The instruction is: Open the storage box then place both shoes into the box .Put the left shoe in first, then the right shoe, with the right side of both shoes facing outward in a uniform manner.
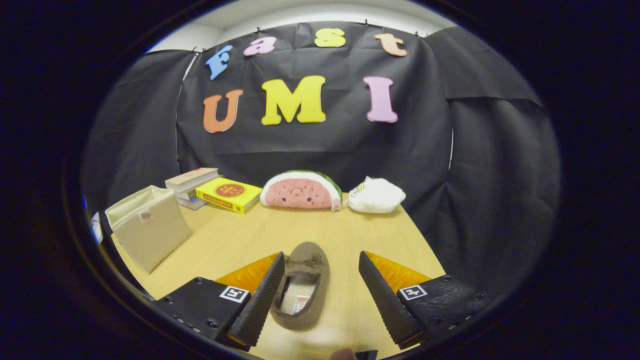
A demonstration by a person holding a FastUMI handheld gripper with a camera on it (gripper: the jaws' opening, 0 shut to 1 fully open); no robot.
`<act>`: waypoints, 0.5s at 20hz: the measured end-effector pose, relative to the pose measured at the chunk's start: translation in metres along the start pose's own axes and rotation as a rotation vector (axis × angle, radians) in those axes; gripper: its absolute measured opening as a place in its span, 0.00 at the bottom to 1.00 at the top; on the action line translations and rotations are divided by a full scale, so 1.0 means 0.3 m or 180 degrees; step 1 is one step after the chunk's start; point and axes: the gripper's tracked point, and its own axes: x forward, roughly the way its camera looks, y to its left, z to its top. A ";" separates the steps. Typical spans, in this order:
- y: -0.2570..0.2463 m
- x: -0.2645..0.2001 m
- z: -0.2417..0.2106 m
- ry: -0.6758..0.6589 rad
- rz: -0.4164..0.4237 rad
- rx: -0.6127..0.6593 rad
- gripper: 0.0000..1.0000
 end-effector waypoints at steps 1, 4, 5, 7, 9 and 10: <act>-0.004 0.026 -0.042 0.0128 0.0002 -0.0037 0.95; -0.026 0.096 -0.115 0.0339 -0.0021 -0.0104 0.98; -0.017 0.115 -0.137 0.0414 0.0012 -0.0060 0.98; -0.009 0.153 -0.159 0.0525 0.0050 -0.0008 0.98; -0.006 0.196 -0.185 0.0652 0.0098 0.0043 0.96; 0.005 0.210 -0.205 0.0709 0.0140 0.0089 0.85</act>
